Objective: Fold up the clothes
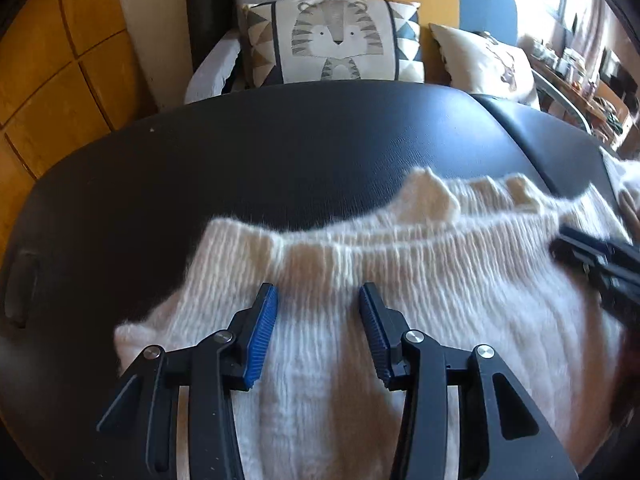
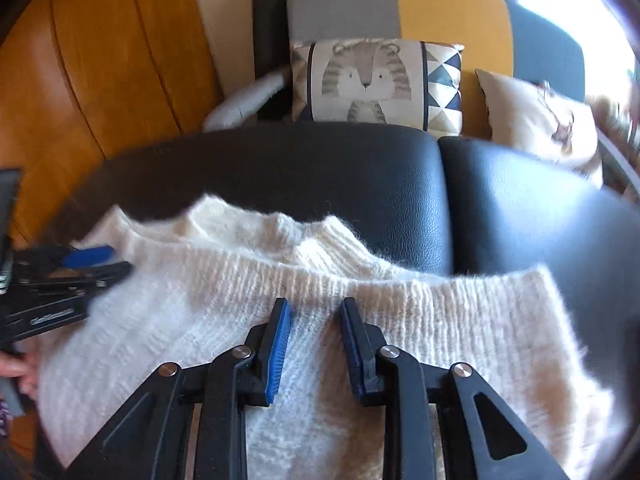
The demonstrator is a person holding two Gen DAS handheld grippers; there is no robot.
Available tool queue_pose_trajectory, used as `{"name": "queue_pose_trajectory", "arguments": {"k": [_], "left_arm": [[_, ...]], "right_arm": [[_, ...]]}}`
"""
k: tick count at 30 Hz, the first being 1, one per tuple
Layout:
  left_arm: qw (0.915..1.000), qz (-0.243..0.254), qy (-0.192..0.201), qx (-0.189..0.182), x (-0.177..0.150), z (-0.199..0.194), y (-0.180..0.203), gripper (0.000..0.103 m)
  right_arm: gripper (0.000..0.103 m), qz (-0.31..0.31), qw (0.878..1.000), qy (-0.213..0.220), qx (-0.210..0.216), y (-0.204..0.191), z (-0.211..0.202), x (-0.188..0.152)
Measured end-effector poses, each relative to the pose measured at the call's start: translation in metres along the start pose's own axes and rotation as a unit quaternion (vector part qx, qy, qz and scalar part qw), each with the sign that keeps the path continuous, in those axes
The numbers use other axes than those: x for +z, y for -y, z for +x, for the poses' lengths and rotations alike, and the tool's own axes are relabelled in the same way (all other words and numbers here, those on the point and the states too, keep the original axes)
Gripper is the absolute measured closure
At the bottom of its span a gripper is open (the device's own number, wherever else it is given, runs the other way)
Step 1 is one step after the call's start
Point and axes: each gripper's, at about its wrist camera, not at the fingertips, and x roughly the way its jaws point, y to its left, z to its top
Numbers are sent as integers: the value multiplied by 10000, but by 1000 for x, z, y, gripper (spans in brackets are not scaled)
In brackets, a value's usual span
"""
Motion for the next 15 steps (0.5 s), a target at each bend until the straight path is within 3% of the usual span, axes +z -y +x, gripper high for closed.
{"name": "queue_pose_trajectory", "arguments": {"k": [3,5,8,12,15], "left_arm": [[9998,-121,104,116,8,8,0,57],[9994,-173,207,202,11,13,0,47],[9981,-226,511,248,7,11,-3,43],[9977,-354,554,152,0,1,-10,43],[9972,-253,625,328,-10,-7,-14,42]], "right_arm": [[76,7,10000,48,-25,-2,0,0],[75,-14,9999,89,-47,-5,-3,-4],[75,36,9999,151,3,-4,-6,-7],[72,337,9982,230,431,11,-8,-7],[71,776,9940,173,745,27,-16,0]]}}
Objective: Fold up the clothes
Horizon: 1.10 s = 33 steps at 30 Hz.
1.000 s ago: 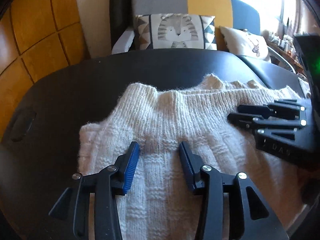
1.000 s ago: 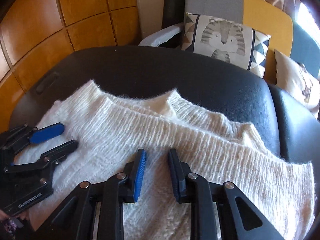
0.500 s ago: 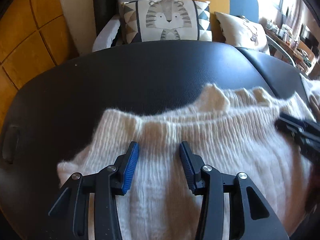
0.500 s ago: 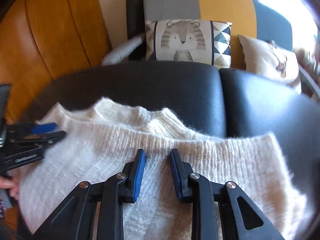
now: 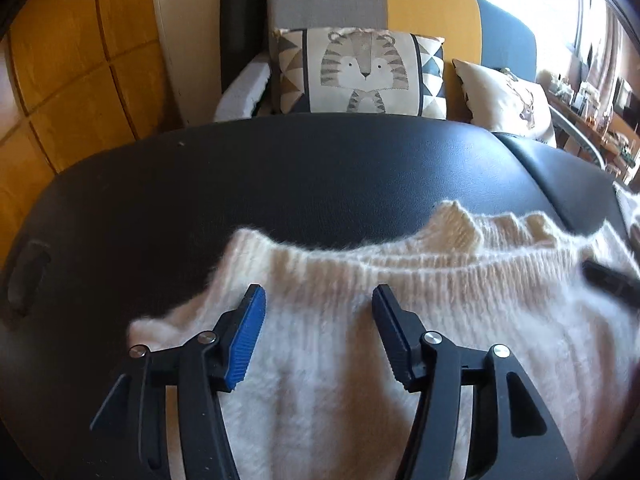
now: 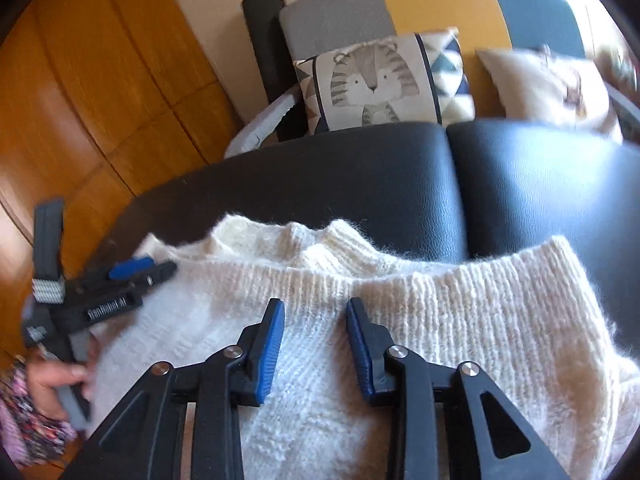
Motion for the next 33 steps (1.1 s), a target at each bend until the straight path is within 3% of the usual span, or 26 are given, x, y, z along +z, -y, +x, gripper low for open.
{"name": "queue_pose_trajectory", "arguments": {"k": [3,8,14,19,20,23,25,27,29,30,32,33], "left_arm": [[10000,-63,-61,8,-9,3,-6,38],[9998,-166,-60,-82,-10,3,-9,33],[9995,-266,-18,-176,-16,-1,-13,33],[9997,-238,-67,-86,-17,-2,-11,33],[9997,-210,-96,-23,-16,-4,-9,33],[9999,-142,68,63,-17,-20,0,33],[9992,-146,348,-155,-23,-38,8,33],[9974,-147,564,-420,-30,-54,17,33],[9962,-150,605,-610,-39,-64,24,33],[9955,-154,611,-702,-44,-69,29,33],[9943,-139,608,-868,-54,-78,35,33],[9940,-100,588,-916,-60,-81,38,33]], "right_arm": [[71,120,9996,114,-220,2,-17,3],[77,-780,9906,-227,-1104,-3,-3,3],[76,225,9948,118,-988,28,-13,7],[73,1071,9904,630,-602,41,-79,-12],[73,1165,9880,729,-700,43,-96,-16],[73,1214,9762,946,-1525,43,-148,-27],[73,848,9726,1087,-1871,34,-175,-35],[70,399,9670,1559,-1975,20,-199,-46],[53,219,9678,1875,-1667,18,-204,-57],[36,338,9743,1714,-1421,23,-200,-62],[38,912,9862,1227,-642,40,-189,-71],[45,1192,9842,1277,-298,46,-186,-78]]}}
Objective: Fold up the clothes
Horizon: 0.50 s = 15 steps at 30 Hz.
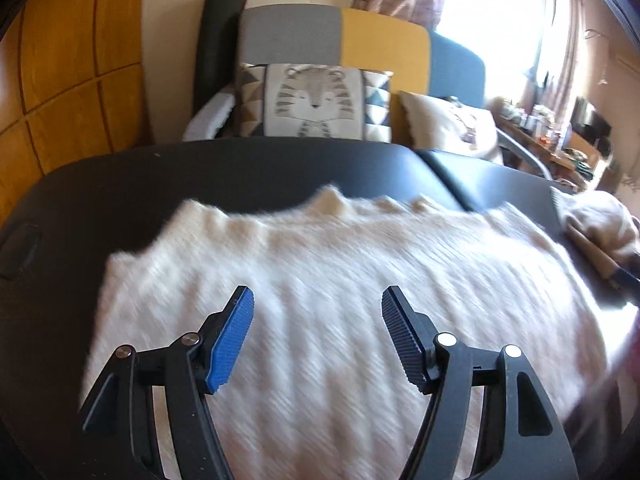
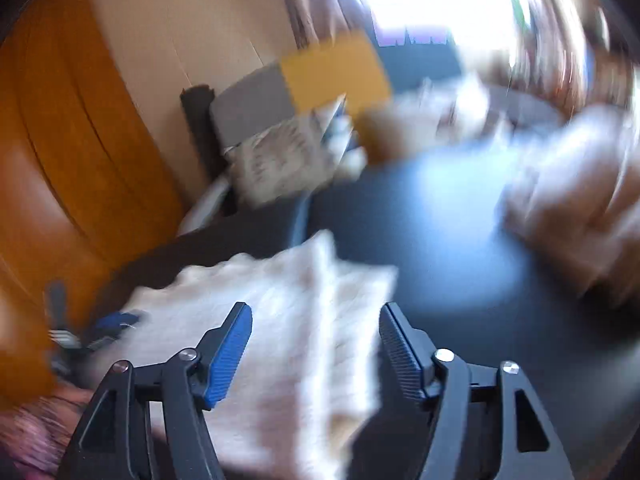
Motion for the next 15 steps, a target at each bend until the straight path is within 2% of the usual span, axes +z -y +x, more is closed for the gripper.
{"name": "queue_pose_trajectory", "arguments": {"k": [2,3,4,6,7,8,11,15], "left_arm": [[10000,50,-19,-1,-11,-8,4,33],[10000,59,-16,29,-16,-12,5,33],[10000,33,-4,65,-20,-15,3,33],[9999,-96,18,39,-27,-23,-2,33],[9999,-160,32,1,-30,-25,-4,33],[9997,-219,41,-27,-33,-27,-7,33],[9998,-201,-47,13,-38,-25,-7,33],[9997,98,-139,202,-45,-20,-3,30]], "right_arm": [[51,-56,9999,103,-83,-7,-1,-10],[56,-297,9995,57,-112,-17,1,-15],[66,-603,9981,-16,-138,-29,2,-20],[73,-1331,9907,-237,-176,-59,6,-33],[87,-1629,9859,-366,-148,-71,9,-40],[92,-1884,9806,-524,-93,-83,15,-49],[96,-2335,9673,-995,14,-105,37,-75],[96,-2273,9629,-1449,148,-115,63,-96]]}}
